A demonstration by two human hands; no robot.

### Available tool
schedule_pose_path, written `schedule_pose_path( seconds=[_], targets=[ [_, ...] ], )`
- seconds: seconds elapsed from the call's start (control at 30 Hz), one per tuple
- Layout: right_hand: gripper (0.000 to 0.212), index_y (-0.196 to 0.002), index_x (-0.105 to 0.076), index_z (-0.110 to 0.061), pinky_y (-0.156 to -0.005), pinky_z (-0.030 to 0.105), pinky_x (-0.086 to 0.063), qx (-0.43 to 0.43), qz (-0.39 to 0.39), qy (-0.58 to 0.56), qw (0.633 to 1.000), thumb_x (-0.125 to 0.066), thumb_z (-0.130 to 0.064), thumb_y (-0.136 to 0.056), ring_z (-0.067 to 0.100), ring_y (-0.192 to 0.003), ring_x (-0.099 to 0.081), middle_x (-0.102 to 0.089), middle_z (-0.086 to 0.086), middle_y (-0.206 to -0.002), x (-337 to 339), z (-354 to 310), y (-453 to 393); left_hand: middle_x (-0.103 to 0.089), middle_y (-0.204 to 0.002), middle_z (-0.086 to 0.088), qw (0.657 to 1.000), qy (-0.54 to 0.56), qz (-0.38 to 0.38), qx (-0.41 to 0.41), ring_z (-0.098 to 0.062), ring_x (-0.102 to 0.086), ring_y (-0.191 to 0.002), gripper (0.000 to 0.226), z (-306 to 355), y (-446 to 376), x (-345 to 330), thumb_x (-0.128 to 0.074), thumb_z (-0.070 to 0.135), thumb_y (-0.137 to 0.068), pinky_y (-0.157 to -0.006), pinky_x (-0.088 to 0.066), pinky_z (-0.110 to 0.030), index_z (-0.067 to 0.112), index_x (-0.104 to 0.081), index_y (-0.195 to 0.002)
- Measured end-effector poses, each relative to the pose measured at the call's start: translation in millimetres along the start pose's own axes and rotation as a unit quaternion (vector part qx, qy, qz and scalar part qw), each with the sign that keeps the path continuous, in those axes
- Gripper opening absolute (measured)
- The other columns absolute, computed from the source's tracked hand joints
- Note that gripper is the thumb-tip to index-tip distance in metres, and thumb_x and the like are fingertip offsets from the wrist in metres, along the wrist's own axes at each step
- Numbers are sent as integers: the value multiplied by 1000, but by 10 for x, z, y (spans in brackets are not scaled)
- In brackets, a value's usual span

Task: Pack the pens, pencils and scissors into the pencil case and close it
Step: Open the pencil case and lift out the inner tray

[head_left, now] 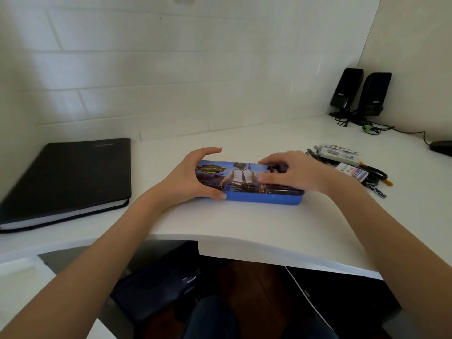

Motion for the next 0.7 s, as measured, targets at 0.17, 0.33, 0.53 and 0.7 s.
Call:
schedule_pose_path(
  seconds=[0.17, 0.33, 0.53, 0.7],
  targets=[
    [71, -130, -51, -40, -102, 20, -35, 65, -5, -83, 994, -76, -49, -65, 2, -119, -46, -48, -16, -129, -39, 38, 119, -42, -134, 8, 1000, 5, 31, 1, -8, -53, -115, 93, -2, -5, 4, -84, 45, -42, -92, -46, -19, 45, -44, -127],
    [41, -105, -68, -38, -78, 8, -46, 62, 52, -112, 990, -80, -41, -65, -4, -96, -61, -67, -18, -105, 21, 63, 123, -40, -136, 10, 999, 1, 33, 1, -10, -50, -119, 99, -6, -8, -3, -82, 49, -41, -100, -45, -28, 47, -38, -130],
    [48, -97, -72, -35, -96, 19, -44, 38, 94, -176, 979, -82, -48, -53, 0, -109, -61, -63, -15, -122, 30, 102, 117, -38, -142, 15, 999, 22, 29, -13, 6, -30, -134, 106, 0, -8, 29, -89, 33, -49, -101, -34, -13, 44, -31, -138],
    [43, -104, -69, -34, -95, 25, -46, -2, 194, -219, 956, -73, -53, -66, 2, -110, -57, -61, -16, -122, 39, 176, 86, -36, -141, 12, 994, 108, 22, 20, -6, -46, -125, 113, -72, -2, 48, -86, 28, -48, -87, -44, -12, 49, -21, -138]
  ],
)
Point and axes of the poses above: each hand's wrist, its own y-axis away from the middle knuckle, its own x-axis out of the back of the hand, z = x × y, the point moved 2 cm from there along -y, towards the middle knuckle
